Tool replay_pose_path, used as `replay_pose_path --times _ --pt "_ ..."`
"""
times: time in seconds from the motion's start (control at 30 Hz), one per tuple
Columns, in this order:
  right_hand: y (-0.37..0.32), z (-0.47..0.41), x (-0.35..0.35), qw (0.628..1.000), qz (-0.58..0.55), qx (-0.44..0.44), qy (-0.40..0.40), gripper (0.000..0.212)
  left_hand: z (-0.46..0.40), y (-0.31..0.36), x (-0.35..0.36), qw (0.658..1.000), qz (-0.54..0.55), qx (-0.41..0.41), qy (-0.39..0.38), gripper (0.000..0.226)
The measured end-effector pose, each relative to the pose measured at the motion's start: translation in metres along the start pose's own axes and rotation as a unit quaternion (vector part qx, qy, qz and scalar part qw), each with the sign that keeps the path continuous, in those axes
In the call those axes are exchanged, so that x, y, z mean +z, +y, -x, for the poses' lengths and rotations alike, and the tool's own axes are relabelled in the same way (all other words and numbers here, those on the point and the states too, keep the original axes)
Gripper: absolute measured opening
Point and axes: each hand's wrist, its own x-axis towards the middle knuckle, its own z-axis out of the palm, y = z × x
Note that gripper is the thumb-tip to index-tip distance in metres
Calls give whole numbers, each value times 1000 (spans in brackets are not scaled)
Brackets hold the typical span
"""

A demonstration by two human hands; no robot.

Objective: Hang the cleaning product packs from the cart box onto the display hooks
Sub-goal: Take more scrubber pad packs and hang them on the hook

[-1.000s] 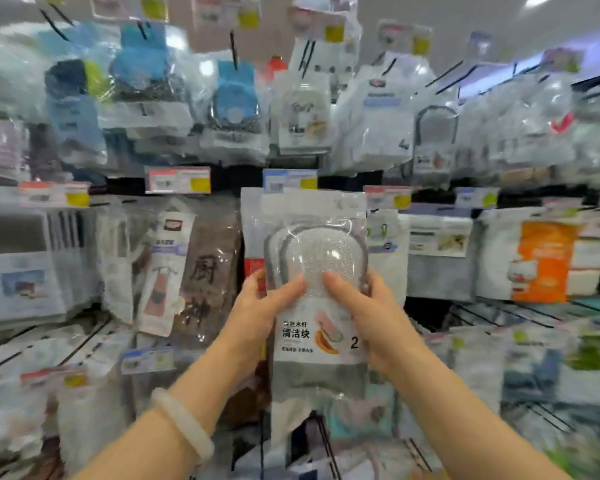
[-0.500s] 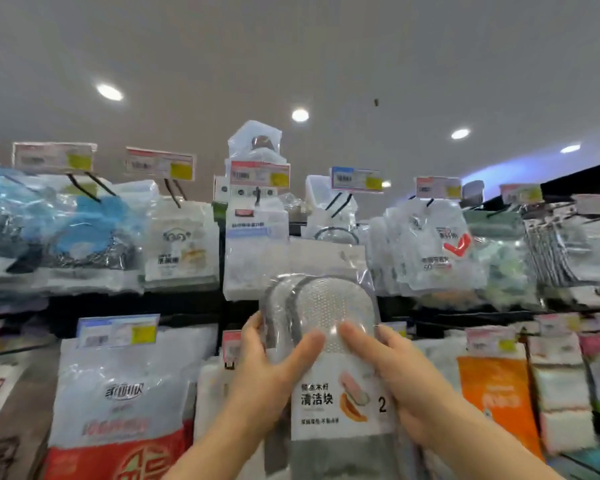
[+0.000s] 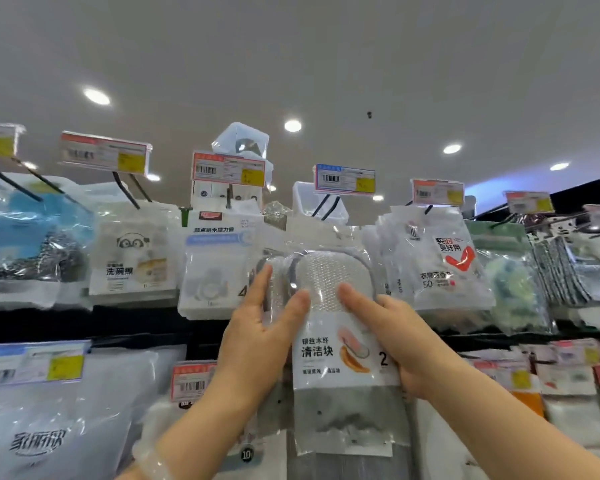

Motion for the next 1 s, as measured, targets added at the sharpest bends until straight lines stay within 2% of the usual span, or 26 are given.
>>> replay_pose_path --times 0.07,0.13,0.23,0.37,0.47,0.63,0.73,1.0 --pt "2 -8 -4 1000 11 -20 14 75 -6 1 -2 996 -78 17 39 78" --pt "2 -15 -10 997 41 -49 38 82 -13 4 -3 984 -170 30 53 87" --pt "-2 -28 -23 993 48 -100 51 79 -27 5 -3 960 -276 42 31 93" --pt "-10 -47 -43 991 54 -115 38 76 -40 7 3 922 -385 43 13 98" --pt "-10 -59 -54 990 59 -127 21 81 -48 11 12 896 -444 25 10 100" --pt "-20 -78 -61 985 30 -169 -2 67 -65 20 21 883 -469 30 11 111" --pt "-25 -88 -60 983 47 -176 -10 75 -69 28 22 868 -493 42 24 113" --pt "-24 -109 -60 988 16 -153 -16 72 -81 30 26 853 -518 36 45 102"
